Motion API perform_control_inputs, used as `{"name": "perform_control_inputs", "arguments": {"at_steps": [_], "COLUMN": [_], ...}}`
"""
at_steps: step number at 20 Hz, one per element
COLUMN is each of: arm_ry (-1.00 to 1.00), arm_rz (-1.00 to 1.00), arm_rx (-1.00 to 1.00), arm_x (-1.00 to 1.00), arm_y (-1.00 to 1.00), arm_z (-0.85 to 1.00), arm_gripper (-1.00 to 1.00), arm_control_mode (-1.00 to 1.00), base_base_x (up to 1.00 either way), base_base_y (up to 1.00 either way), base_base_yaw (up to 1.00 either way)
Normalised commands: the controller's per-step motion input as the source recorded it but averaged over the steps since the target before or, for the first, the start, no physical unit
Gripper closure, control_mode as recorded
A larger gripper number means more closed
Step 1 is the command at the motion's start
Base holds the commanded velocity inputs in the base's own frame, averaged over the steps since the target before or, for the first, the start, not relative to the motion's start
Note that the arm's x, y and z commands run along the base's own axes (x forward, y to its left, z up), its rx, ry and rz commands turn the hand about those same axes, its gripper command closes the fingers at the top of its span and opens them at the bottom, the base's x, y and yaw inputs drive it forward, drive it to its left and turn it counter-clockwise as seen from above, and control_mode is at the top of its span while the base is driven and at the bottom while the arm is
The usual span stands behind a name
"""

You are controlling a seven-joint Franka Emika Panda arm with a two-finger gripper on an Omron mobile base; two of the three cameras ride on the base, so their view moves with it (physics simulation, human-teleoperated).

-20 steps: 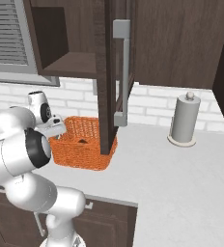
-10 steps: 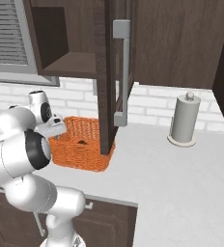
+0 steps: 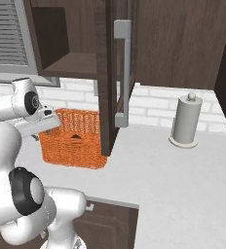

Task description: Open the cabinet, pick up the bread from the cabinet and place it in the basket. Then move the basket to the dining counter.

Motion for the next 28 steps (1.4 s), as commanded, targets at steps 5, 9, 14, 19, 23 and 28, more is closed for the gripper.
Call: {"name": "perform_control_inputs", "arguments": {"at_steps": [5, 9, 14, 19, 23, 28], "arm_ry": [-0.01, 0.00, 0.09, 0.02, -0.05, -0.03], "arm_rz": [0.00, 0.00, 0.00, 0.00, 0.00, -0.01], "arm_rx": [-0.18, -0.23, 0.01, 0.30, 0.13, -0.10], "arm_x": [-0.61, -0.36, -0.05, -0.03, -0.17, -0.22], "arm_y": [-0.07, -0.08, -0.10, -0.05, 0.00, 0.00], "arm_z": [1.00, 1.00, 0.29, -0.03, 0.01, 0.11], "arm_gripper": [1.00, 1.00, 1.00, 1.00, 1.00, 1.00], "arm_control_mode": [-1.00, -1.00, -1.00, -1.00, -1.00, -1.00], "base_base_x": [0.00, 0.00, 0.00, 0.00, 0.00, 0.00], "base_base_y": [0.00, 0.00, 0.00, 0.00, 0.00, 0.00], "base_base_yaw": [0.00, 0.00, 0.00, 0.00, 0.00, 0.00]}}
